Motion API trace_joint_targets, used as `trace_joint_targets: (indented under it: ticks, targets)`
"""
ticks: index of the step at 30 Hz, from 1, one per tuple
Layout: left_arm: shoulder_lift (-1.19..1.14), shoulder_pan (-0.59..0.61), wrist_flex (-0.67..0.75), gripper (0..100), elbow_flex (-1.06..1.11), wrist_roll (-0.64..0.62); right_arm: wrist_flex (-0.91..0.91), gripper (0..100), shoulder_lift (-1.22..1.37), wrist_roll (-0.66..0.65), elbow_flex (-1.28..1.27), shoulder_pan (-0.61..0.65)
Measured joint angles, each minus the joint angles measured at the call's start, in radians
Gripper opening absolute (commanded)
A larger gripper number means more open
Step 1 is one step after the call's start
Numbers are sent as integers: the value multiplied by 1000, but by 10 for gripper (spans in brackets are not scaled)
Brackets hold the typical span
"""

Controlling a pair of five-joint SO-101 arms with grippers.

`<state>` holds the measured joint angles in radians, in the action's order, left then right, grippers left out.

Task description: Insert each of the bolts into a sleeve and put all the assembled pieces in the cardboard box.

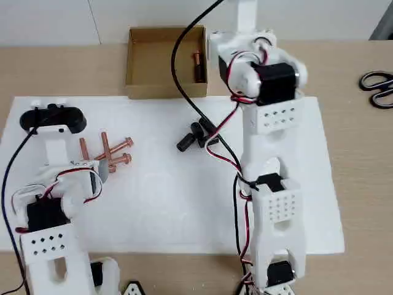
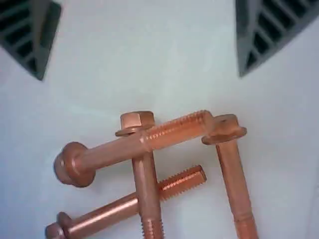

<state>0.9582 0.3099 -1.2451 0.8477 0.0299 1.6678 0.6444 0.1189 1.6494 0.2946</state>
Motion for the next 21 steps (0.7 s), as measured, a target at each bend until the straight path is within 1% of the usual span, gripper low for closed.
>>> trace_joint_targets:
  ticks: [5,8,13,18,21]
  targets:
    - [0,0,0,238,0,0,12,220,-63,0,-6,-3]
    - [0,0,0,238,0,0,17,220,-83,0,-83,-3]
    - [0,0,0,237,0,0,17,220,-92,-11,-311,12]
    - [0,0,-6,237,0,0,17,220,-203,-25,-560,83]
    - [0,0,-28,237,0,0,17,220,-242,-26,-712,89]
